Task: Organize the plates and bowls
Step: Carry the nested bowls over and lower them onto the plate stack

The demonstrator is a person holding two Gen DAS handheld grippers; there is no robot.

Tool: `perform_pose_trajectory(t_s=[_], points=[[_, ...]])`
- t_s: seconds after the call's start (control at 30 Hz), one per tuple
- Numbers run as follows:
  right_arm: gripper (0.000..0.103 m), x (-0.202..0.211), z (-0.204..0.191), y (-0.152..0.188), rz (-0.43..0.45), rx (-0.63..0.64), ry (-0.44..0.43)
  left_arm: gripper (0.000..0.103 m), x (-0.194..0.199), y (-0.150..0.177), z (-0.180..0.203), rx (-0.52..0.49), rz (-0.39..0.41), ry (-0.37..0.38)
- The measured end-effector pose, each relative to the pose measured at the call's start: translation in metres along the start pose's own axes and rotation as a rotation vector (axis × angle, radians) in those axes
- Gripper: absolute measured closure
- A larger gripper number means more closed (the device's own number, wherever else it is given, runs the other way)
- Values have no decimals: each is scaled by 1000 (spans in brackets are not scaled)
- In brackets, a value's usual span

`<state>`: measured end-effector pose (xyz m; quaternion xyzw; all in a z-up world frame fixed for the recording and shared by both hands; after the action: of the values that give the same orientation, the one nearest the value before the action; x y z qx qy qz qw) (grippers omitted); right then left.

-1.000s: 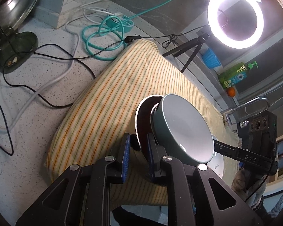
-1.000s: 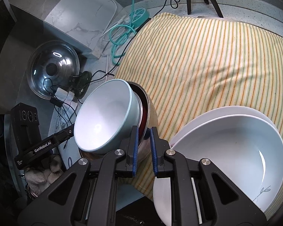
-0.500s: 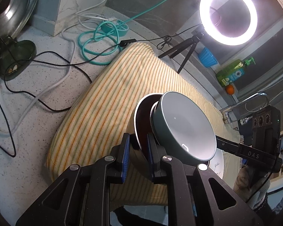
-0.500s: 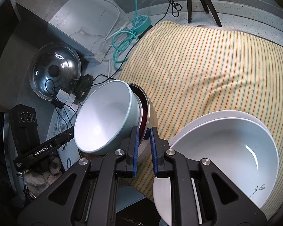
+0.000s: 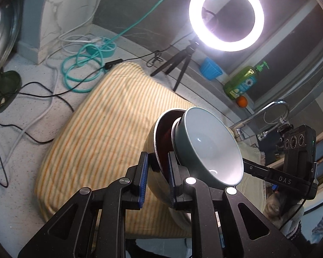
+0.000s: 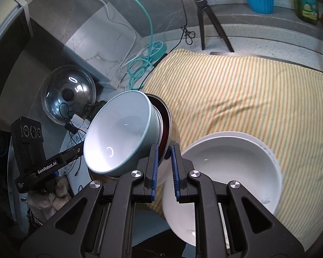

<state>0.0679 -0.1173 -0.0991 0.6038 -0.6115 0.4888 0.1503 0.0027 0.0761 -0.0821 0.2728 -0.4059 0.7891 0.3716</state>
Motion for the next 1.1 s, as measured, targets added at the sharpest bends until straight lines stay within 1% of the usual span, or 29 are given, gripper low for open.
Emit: perform_pose_trajectory(t_s=[0.3,0.57,0.8,1.1], points=[[89,38,45,16,34,-46,45,89,-26,12,45,-57,-30,41],[89,51,83,31,29,-81,73,89,-53,28,74,-88,-72,42],[90,52,99,37,21,-73,75,89,-62,37,83,-96,-78,15],[89,44,98,46,0,-15,74,89,-68,45,78,-77,-83,-20]])
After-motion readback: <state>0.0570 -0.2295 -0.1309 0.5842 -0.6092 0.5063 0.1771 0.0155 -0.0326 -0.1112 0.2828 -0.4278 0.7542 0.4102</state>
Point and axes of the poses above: each gripper's, at about its wrist camera, not at the fingertips, and x roughly against the way its jaws point, z to its right, y to its underside, the point moved 5 cm from there along -x, roughly the way its jaws point, and after that the axes turned 3 degrees about -z, right-handed, at the moved point
